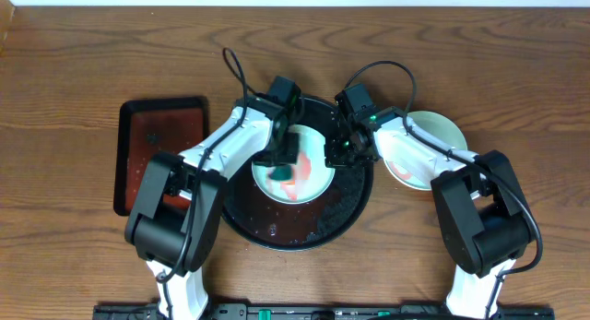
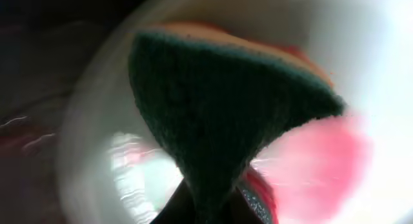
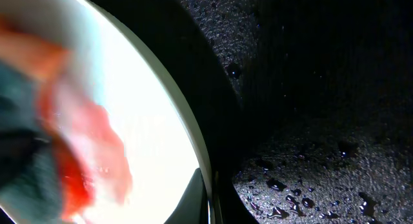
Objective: Clean dirty plates on tray and stack at the side
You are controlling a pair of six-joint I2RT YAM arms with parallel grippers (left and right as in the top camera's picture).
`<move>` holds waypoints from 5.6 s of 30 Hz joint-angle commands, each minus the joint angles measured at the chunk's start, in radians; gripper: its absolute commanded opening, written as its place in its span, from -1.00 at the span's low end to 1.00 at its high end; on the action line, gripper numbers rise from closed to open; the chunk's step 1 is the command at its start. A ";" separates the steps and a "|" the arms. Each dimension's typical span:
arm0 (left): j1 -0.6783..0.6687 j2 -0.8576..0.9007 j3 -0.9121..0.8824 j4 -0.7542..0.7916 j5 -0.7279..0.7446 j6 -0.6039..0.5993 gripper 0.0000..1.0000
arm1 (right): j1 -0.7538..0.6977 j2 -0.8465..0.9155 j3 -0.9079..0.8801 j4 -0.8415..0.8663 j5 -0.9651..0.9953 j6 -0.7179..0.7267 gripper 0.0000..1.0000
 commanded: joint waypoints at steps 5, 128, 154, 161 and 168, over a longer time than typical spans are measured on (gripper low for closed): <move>0.031 0.027 -0.029 -0.150 -0.225 -0.148 -0.85 | 0.011 0.046 -0.038 -0.014 0.063 0.010 -0.99; 0.304 -0.347 0.076 -0.141 0.145 0.085 -0.84 | 0.587 -0.451 -0.037 -0.201 1.330 -0.105 -0.97; 0.444 -0.343 0.053 -0.264 -0.271 0.050 -0.84 | -0.406 -0.449 -0.105 -0.254 0.274 -0.139 -0.97; 0.444 -0.338 0.035 -0.256 -0.271 0.051 -0.85 | -0.559 -0.449 -0.258 -0.126 0.289 -0.139 -0.97; 0.444 -0.338 0.035 -0.253 -0.271 0.050 -0.84 | -0.592 -0.449 -0.307 -0.068 0.344 -0.139 -0.83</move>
